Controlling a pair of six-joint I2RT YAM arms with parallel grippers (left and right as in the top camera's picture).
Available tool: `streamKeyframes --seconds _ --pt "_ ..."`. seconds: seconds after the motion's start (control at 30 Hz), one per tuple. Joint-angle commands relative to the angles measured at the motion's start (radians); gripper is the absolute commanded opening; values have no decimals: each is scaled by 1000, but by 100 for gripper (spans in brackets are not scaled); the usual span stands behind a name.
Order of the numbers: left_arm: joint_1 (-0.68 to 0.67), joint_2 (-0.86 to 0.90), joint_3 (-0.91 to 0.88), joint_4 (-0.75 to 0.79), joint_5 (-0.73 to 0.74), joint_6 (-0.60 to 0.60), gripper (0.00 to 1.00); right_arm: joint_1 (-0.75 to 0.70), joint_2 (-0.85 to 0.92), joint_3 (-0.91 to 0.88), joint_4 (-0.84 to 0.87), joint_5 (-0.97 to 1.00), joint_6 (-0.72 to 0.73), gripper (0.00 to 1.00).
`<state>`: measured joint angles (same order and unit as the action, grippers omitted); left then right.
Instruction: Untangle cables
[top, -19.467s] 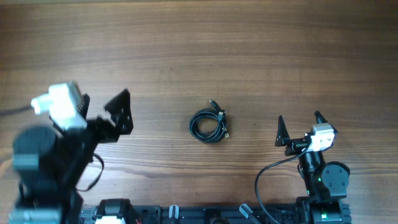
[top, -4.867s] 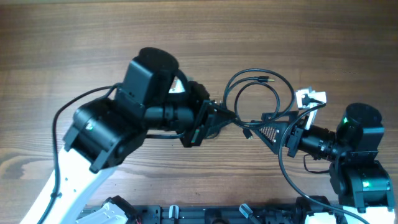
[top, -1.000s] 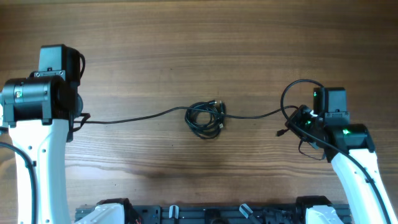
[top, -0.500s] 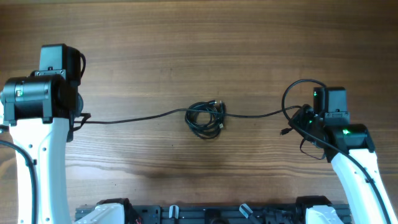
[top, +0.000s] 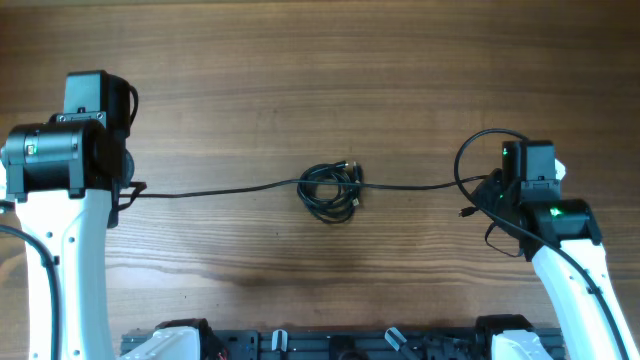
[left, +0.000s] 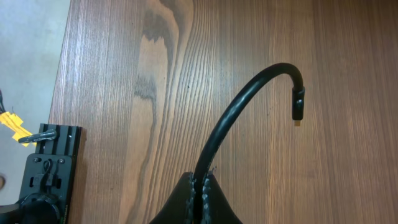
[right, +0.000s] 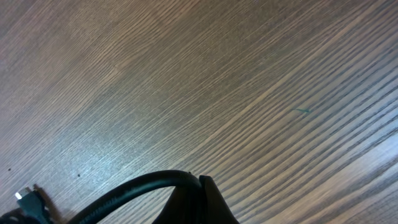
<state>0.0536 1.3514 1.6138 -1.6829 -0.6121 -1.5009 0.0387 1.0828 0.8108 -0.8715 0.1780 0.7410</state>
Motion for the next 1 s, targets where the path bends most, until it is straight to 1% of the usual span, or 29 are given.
streamKeyframes --seconds 0.0,0.37,0.5,0.57,0.7,0.73,0.77,0.8,0.83,0.87,0.9,0.97 --pt "12 4 -8 -2 -117 6 4 -10 7 12 -2 121 30 4" --pt "12 5 -8 -1 -119 5 4 -10 7 12 -3 114 26 4" --pt "12 5 -8 -1 -118 6 4 -10 7 12 -3 110 46 4" --pt "12 5 -8 -1 -92 5 4 -10 7 12 -1 101 45 4" --pt "12 5 -8 -2 -19 6 4 -10 7 12 3 19 44 5" --pt "12 5 -8 -1 -8 8 4 -10 7 12 6 8 44 8" --pt "12 5 -8 4 13 40 4 -10 7 12 7 7 44 13" --pt "12 5 -8 6 22 59 4 -10 7 12 6 4 44 15" --pt "12 5 -8 6 30 74 4 -10 7 12 6 0 44 21" --pt "12 5 -8 6 39 84 4 -10 7 12 6 -18 43 36" --pt "12 5 -8 5 47 85 4 -10 7 12 6 -33 43 47" --pt "10 5 -8 6 59 85 4 -10 7 12 6 -54 43 56"
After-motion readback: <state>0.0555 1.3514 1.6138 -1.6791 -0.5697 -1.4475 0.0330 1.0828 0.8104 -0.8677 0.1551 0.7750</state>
